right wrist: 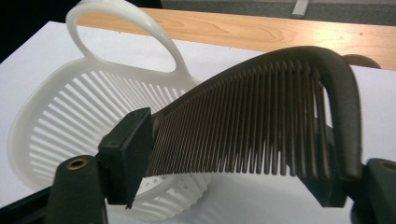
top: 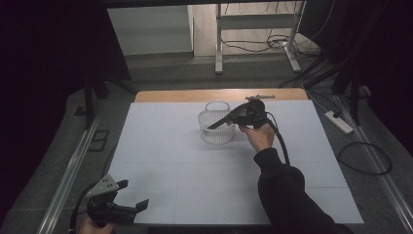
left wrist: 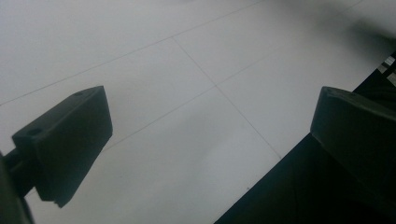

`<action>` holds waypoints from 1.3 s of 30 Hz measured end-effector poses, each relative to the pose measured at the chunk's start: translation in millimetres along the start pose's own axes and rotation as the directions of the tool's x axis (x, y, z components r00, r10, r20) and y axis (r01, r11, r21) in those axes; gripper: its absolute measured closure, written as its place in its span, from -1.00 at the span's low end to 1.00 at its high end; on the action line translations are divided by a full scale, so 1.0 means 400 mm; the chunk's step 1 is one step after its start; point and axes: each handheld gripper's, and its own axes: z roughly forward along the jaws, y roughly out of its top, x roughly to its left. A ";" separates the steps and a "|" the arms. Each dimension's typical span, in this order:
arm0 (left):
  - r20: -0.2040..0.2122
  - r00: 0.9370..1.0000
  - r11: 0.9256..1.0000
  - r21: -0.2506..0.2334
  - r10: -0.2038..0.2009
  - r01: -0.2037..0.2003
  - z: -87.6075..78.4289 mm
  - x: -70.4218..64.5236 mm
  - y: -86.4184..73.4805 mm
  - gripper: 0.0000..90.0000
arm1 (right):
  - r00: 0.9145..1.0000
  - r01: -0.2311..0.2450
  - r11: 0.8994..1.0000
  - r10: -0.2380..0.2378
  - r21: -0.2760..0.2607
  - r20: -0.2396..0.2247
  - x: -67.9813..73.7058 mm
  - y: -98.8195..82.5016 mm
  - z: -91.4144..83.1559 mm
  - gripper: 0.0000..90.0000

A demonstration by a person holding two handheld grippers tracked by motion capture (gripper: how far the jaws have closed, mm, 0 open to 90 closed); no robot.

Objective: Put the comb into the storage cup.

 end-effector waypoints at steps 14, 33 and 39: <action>0.000 1.000 1.000 -0.001 -0.001 0.001 0.000 0.000 0.000 -1.00 | 1.000 0.016 0.997 -0.014 0.073 -0.024 0.003 -0.003 -0.026 -0.71; -0.003 1.000 1.000 -0.007 -0.002 0.002 -0.002 -0.001 0.000 -1.00 | 0.991 0.119 0.988 -0.111 0.098 -0.080 0.022 -0.025 -0.054 -1.00; -0.006 1.000 1.000 -0.011 -0.007 0.007 -0.003 0.000 -0.001 -1.00 | 0.987 0.140 0.986 -0.132 0.095 -0.090 0.027 -0.030 -0.071 -1.00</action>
